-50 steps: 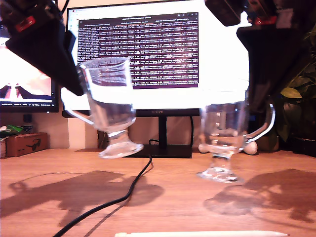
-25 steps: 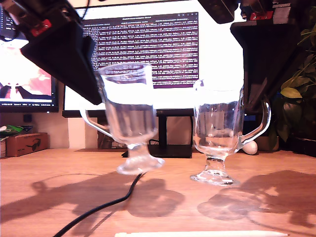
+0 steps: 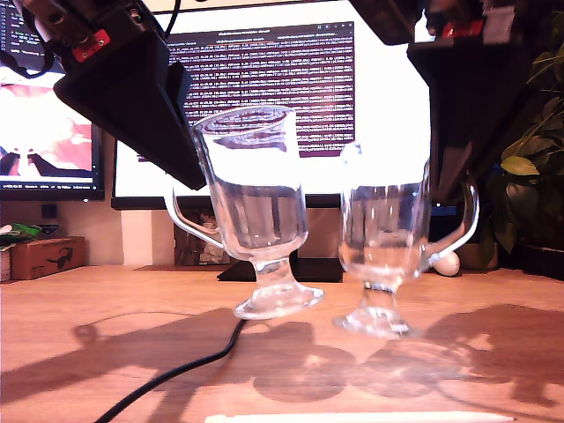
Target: Pick the small glass cups in front of you with each of your hands, and place them behind the white pen
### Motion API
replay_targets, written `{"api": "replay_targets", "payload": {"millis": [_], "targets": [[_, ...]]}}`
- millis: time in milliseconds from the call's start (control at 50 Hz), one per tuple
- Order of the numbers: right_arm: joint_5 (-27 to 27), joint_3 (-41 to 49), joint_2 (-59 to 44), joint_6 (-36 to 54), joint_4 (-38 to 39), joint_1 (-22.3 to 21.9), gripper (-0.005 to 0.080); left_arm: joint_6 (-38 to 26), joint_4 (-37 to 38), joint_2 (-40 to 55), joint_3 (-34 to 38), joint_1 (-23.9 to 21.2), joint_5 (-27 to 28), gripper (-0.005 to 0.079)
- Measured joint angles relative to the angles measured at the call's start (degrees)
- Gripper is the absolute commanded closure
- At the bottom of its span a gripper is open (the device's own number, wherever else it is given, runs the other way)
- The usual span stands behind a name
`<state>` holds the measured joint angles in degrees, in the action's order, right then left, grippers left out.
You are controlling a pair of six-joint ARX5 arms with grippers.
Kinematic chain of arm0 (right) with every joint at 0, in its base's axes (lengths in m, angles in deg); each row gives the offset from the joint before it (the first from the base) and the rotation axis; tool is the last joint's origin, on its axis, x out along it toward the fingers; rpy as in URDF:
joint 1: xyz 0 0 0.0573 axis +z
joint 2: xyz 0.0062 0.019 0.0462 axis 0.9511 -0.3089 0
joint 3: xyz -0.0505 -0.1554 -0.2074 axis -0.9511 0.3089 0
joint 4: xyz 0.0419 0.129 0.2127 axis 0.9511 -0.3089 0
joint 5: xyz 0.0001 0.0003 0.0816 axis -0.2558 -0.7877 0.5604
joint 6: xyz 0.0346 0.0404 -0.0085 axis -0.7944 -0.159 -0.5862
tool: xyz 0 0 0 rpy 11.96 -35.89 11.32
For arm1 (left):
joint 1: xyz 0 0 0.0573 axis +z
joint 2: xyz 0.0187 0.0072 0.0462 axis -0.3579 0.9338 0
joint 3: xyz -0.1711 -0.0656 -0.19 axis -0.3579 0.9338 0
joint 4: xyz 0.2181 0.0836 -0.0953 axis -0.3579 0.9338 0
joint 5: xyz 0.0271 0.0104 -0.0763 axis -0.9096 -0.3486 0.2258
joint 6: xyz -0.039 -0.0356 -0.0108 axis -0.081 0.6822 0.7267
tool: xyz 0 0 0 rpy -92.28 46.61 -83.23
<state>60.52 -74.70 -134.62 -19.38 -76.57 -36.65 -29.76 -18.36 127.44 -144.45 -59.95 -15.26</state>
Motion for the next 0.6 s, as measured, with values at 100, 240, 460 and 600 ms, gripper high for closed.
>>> {"api": "replay_targets", "payload": {"millis": [100,240,460,600], "targets": [[0.00,0.00,-0.61,0.00,0.00,0.00,0.0765,0.02,-0.13,1.22,0.00,0.00,0.02,0.0767],[0.02,0.00,-0.63,0.00,0.00,0.00,0.0765,0.02,-0.46,3.26,0.00,-0.07,0.11,0.0767],[0.00,0.74,-0.63,0.00,0.44,0.00,0.0765,0.04,-2.49,5.03,0.00,-1.07,0.11,0.0767],[0.02,3.02,-0.63,0.00,0.63,0.00,0.0765,0.04,-2.75,5.03,0.00,-1.05,0.28,0.0767]]}}
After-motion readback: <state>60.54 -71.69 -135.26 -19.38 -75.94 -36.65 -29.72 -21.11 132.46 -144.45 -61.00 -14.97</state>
